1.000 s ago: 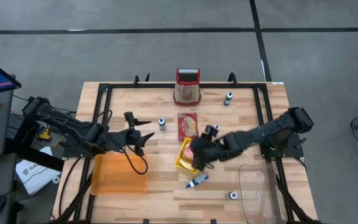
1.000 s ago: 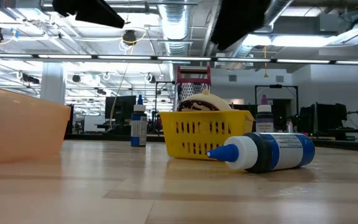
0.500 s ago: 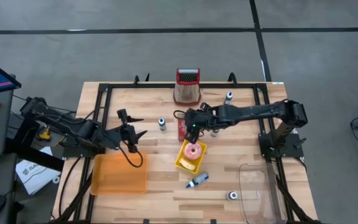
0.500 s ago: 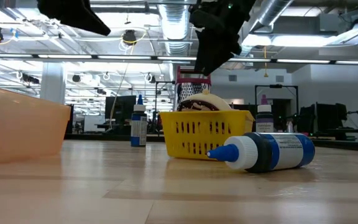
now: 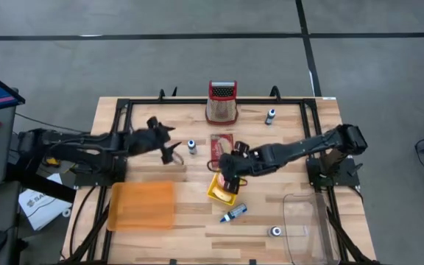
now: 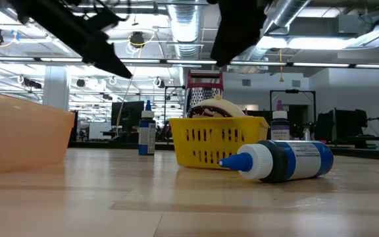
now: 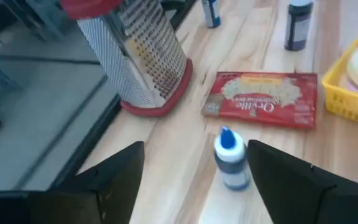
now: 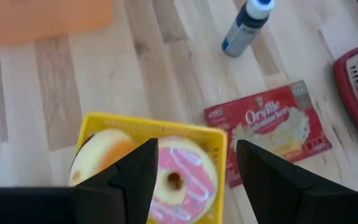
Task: Pick & Place Food Item
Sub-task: Put the top left blue food coloring bottle into the transparent bin
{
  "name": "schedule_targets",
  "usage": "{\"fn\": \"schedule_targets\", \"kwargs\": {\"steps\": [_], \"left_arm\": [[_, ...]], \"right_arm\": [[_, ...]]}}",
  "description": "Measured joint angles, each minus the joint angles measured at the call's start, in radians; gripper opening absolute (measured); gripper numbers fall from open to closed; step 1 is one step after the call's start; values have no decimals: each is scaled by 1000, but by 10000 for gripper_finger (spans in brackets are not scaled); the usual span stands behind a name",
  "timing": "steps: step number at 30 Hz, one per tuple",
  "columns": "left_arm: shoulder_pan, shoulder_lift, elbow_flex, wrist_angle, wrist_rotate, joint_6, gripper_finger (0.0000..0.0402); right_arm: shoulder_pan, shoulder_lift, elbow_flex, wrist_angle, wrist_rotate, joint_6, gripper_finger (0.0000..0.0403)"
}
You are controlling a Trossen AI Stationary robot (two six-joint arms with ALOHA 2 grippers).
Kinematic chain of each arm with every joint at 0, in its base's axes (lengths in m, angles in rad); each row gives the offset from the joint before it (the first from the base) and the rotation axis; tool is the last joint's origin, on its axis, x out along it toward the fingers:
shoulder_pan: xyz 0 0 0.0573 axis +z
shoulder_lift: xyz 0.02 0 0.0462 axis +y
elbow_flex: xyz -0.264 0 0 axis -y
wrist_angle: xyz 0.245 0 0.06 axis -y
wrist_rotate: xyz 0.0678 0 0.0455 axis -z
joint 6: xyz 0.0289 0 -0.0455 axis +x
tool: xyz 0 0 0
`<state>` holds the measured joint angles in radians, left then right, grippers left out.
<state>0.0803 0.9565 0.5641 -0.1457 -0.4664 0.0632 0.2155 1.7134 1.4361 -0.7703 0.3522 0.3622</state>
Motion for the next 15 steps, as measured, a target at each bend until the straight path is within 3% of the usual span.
{"fn": "schedule_targets", "kwargs": {"steps": [3, 5, 15], "left_arm": [[124, 50, 20, 0, 205, 4, 301], [163, 95, 25, -6, 281, 30, 305], [203, 201, 34, 14, 393, 94, 302]], "right_arm": [[39, 0, 0, -39, 43, 25, 210], [66, 0, 0, -80, 81, 44, 210], [207, -1, 0, -170, 175, 133, 210]]}}
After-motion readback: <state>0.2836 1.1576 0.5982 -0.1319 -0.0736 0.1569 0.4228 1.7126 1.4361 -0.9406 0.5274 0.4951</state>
